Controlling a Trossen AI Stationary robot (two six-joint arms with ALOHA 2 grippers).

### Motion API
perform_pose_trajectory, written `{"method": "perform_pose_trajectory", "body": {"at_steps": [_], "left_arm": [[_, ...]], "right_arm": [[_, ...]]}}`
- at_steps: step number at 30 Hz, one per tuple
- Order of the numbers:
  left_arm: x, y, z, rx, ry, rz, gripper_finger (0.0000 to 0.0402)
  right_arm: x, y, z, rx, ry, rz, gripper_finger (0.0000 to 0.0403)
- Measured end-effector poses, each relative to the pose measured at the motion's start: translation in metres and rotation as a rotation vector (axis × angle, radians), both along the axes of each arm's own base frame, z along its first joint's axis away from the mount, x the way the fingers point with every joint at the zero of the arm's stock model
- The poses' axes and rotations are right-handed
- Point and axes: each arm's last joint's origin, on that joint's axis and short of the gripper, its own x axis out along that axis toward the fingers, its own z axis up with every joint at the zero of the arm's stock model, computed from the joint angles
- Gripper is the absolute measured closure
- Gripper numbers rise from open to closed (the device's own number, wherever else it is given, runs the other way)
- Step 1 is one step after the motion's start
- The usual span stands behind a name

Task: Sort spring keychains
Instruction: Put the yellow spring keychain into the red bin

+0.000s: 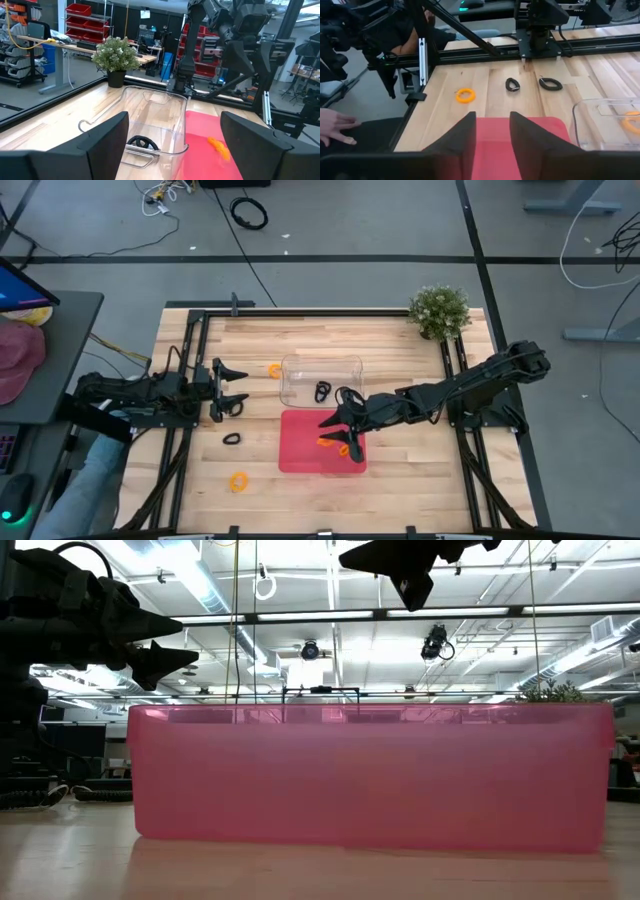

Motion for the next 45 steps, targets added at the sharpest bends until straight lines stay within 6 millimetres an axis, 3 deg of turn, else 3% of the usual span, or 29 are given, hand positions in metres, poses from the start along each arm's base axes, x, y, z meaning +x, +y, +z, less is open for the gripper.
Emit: {"method": "perform_pose_trajectory", "body": {"at_steps": [7, 14, 21, 25, 29, 35, 45], "left_arm": [[0.0, 0.0, 0.0, 0.0, 0.0, 0.0, 0.0081], [0.0, 0.0, 0.0, 0.0, 0.0, 0.0, 0.0081], [0.0, 0.0, 0.0, 0.0, -0.001, 0.0, 0.0081], [0.0, 0.0, 0.0, 0.0, -0.001, 0.0, 0.0081], [0.0, 0.0, 0.0, 0.0, -0.001, 0.0, 0.0081], [0.0, 0.0, 0.0, 0.0, -0.001, 0.0, 0.0081], [0.0, 0.0, 0.0, 0.0, -0.001, 0.0, 0.0081]], "right_arm": [[0.0, 0.0, 0.0, 0.0, -0.001, 0.0, 0.0224], [0.0, 0.0, 0.001, -0.02, -0.012, 0.007, 0.0202], [0.0, -0.002, 0.0, -0.232, -0.03, 0.053, 0.0204], [0.002, -0.01, 0.003, -0.329, -0.061, -0.028, 0.0204], [0.004, -0.017, 0.006, -0.232, -0.068, -0.153, 0.0204], [0.002, -0.028, 0.007, -0.168, -0.028, -0.208, 0.0204], [-0.023, -0.036, 0.025, -0.175, -0.059, -0.211, 0.0204]]}}
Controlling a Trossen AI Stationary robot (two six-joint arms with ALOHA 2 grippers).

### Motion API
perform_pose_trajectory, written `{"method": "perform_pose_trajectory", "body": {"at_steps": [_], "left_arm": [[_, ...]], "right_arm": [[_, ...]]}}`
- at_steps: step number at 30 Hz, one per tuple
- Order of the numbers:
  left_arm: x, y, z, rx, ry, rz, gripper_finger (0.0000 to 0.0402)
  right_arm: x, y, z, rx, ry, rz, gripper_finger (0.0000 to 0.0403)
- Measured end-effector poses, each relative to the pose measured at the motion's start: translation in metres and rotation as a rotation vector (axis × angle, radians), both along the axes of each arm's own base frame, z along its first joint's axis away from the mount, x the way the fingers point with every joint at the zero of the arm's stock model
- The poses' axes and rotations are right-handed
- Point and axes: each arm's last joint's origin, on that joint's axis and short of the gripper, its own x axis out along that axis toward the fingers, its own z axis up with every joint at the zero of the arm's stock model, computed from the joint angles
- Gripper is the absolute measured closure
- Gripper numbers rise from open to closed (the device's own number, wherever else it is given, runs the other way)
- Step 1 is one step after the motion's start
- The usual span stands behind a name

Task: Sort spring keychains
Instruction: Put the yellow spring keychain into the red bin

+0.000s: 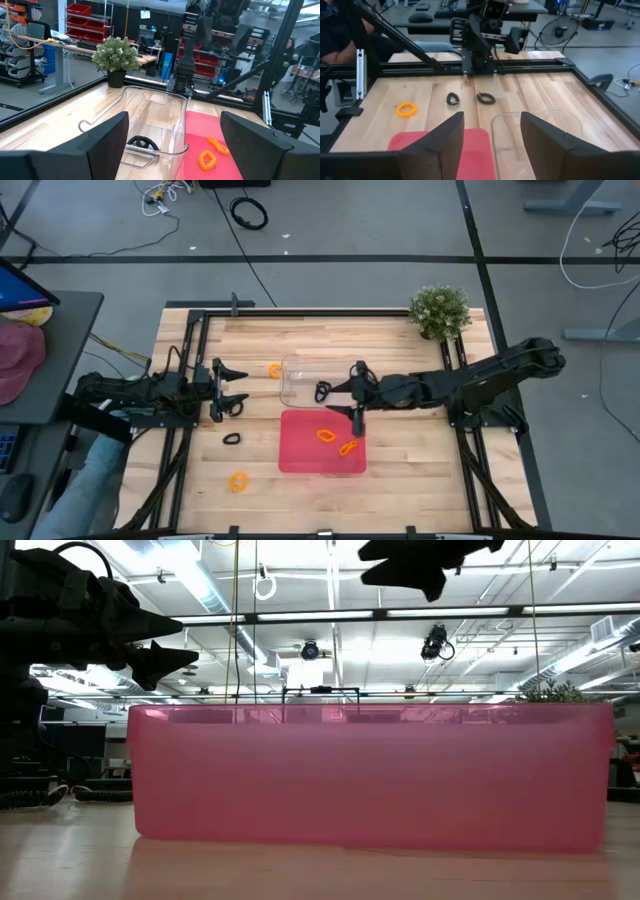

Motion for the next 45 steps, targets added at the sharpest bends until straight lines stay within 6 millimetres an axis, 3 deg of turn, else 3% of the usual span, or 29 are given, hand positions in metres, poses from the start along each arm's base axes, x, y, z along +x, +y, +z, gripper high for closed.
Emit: {"method": "perform_pose_trajectory", "body": {"at_steps": [5, 11, 21, 30, 45], "left_arm": [[0.0, 0.0, 0.0, 0.0, 0.0, 0.0, 0.0081], [0.0, 0.0, 0.0, 0.0, 0.0, 0.0, 0.0081], [0.0, 0.0, 0.0, 0.0, 0.0, 0.0, 0.0081], [0.0, 0.0, 0.0, 0.0, 0.0, 0.0, 0.0081], [0.0, 0.0, 0.0, 0.0, 0.0, 0.0, 0.0081]], "right_arm": [[-0.031, -0.007, -0.007, 0.019, -0.078, -0.002, 0.0204], [-0.085, -0.024, -0.018, 0.098, -0.263, -0.026, 0.0204], [-0.158, -0.039, -0.051, 0.148, -0.437, -0.022, 0.0204], [-0.193, -0.047, -0.062, 0.169, -0.567, -0.017, 0.0204], [-0.217, -0.051, -0.059, 0.147, -0.669, 0.014, 0.0204]]}}
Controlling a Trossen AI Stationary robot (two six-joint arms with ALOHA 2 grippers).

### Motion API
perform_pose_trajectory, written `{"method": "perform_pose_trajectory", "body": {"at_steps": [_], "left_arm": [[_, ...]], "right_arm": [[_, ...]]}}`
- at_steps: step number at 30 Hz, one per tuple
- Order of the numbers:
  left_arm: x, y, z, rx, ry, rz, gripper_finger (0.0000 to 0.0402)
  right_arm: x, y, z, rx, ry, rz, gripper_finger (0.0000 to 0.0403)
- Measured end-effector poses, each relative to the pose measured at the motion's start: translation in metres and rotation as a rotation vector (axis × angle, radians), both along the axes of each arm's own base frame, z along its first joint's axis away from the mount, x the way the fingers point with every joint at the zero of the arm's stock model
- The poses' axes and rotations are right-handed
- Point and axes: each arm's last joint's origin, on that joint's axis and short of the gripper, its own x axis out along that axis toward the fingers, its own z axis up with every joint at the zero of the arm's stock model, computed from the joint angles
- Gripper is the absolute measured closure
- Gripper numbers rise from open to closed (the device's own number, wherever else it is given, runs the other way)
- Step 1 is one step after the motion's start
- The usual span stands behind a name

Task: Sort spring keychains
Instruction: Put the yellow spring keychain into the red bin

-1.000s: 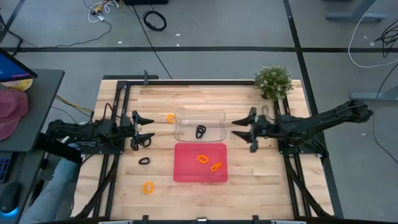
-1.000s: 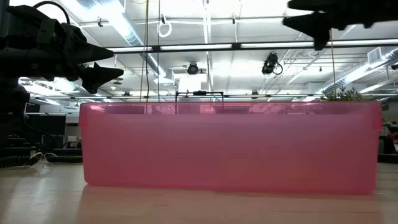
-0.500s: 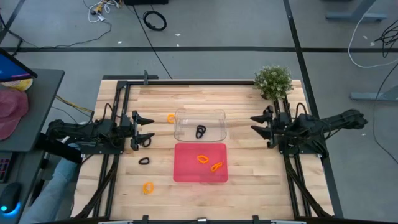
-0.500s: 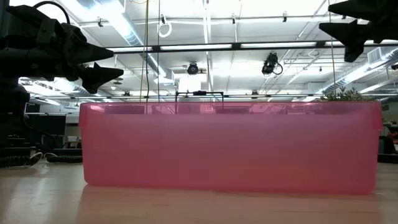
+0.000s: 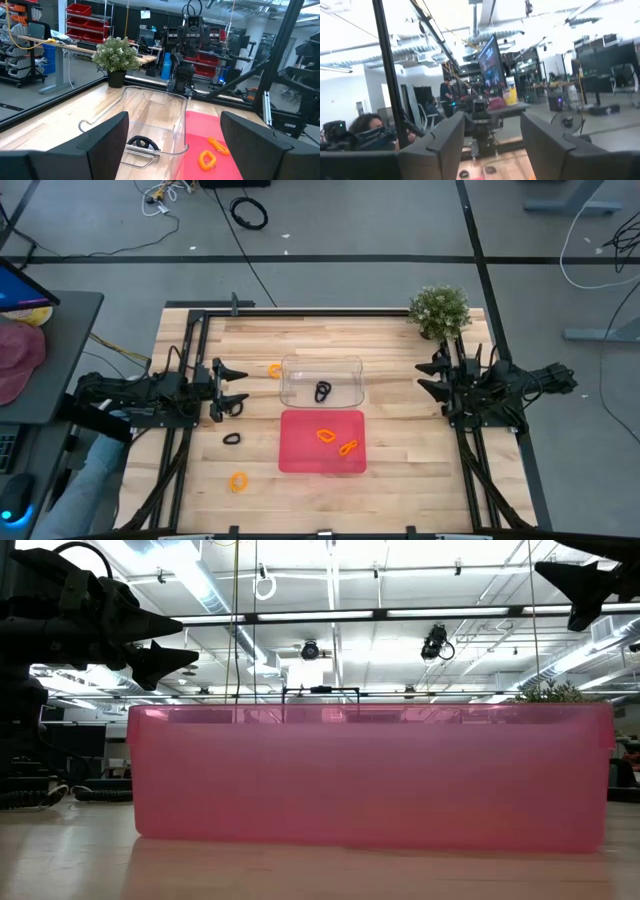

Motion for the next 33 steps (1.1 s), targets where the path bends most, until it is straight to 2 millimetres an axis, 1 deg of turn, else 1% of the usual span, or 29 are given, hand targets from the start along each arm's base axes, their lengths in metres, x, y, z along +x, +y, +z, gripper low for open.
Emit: {"method": "perform_pose_trajectory", "body": {"at_steps": [3, 6, 9, 13, 19, 22, 24, 28, 30, 33], "left_arm": [[0.0, 0.0, 0.0, 0.0, 0.0, 0.0, 0.0081], [0.0, 0.0, 0.0, 0.0, 0.0, 0.0, 0.0081], [0.0, 0.0, 0.0, 0.0, 0.0, 0.0, 0.0081], [0.0, 0.0, 0.0, 0.0, 0.0, 0.0, 0.0081], [0.0, 0.0, 0.0, 0.0, 0.0, 0.0, 0.0081], [0.0, 0.0, 0.0, 0.0, 0.0, 0.0, 0.0081], [0.0, 0.0, 0.0, 0.0, 0.0, 0.0, 0.0081], [0.0, 0.0, 0.0, 0.0, 0.0, 0.0, 0.0081], [0.0, 0.0, 0.0, 0.0, 0.0, 0.0, 0.0081], [0.0, 0.0, 0.0, 0.0, 0.0, 0.0, 0.0081]], "right_arm": [[-0.003, -0.001, 0.0, -0.02, -0.006, -0.008, 0.0204], [-0.006, -0.001, -0.003, -0.01, -0.075, -0.004, 0.0204], [-0.004, 0.001, -0.013, -0.056, -0.147, 0.036, 0.0204], [-0.004, 0.001, -0.013, -0.071, -0.144, 0.039, 0.0204], [0.001, 0.003, -0.023, -0.143, -0.028, 0.048, 0.0204], [0.002, 0.002, -0.026, -0.153, 0.008, 0.018, 0.0204], [0.003, 0.002, -0.029, -0.189, 0.042, 0.006, 0.0204], [0.006, 0.003, -0.04, -0.348, 0.161, -0.023, 0.0204], [0.007, 0.003, -0.047, -0.366, 0.232, -0.035, 0.0204], [0.008, 0.0, -0.054, -0.387, 0.326, -0.112, 0.0204]]}}
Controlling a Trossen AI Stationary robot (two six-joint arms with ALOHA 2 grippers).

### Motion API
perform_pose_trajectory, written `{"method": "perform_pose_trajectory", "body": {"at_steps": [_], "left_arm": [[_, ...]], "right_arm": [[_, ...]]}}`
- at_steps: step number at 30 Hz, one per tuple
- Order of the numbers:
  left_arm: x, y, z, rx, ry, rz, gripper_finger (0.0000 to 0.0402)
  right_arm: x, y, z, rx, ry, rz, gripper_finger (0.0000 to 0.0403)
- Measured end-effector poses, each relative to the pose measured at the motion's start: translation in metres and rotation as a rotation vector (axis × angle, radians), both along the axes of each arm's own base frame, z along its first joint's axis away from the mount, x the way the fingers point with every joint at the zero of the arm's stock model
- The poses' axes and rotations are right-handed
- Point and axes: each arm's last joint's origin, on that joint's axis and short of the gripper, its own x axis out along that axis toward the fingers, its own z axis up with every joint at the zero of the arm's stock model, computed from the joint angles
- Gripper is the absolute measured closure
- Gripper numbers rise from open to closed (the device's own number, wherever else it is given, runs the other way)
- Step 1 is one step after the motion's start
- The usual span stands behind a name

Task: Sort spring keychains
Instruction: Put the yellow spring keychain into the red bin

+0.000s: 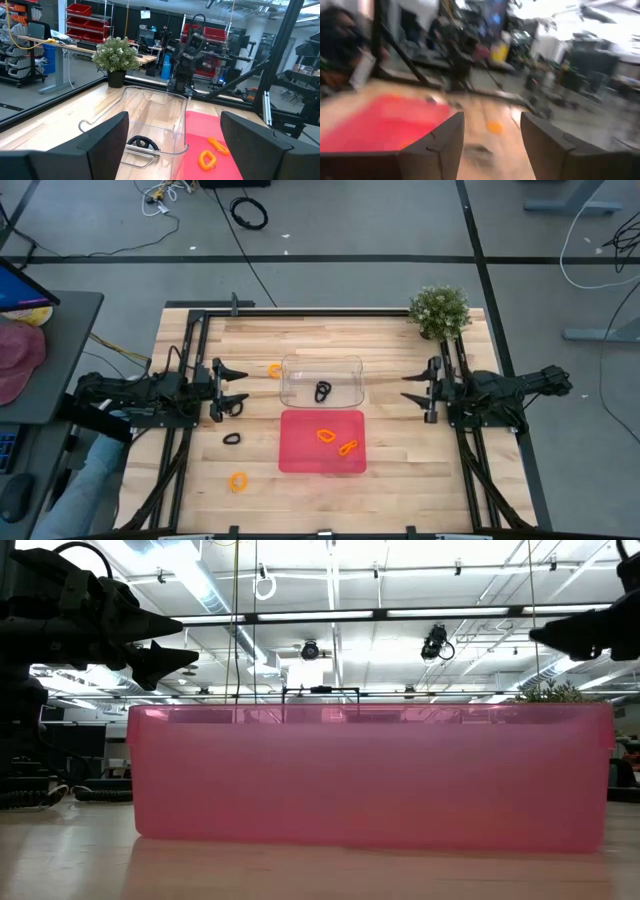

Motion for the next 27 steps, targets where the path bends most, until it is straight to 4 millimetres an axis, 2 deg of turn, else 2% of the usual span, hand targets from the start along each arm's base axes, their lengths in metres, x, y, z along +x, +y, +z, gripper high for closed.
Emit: {"method": "perform_pose_trajectory", "body": {"at_steps": [9, 16, 27], "left_arm": [[0.0, 0.0, 0.0, 0.0, 0.0, 0.0, 0.0081], [0.0, 0.0, 0.0, -0.002, 0.0, 0.0, 0.0081], [-0.0006, 0.0013, 0.0037, -0.199, -0.074, 0.025, 0.0081]], "right_arm": [[0.0015, -0.0001, -0.0008, 0.126, 0.001, -0.006, 0.0204], [0.0016, -0.0001, -0.001, 0.127, 0.003, -0.006, 0.0204], [0.0016, -0.0001, -0.001, 0.127, 0.003, -0.006, 0.0204]]}}
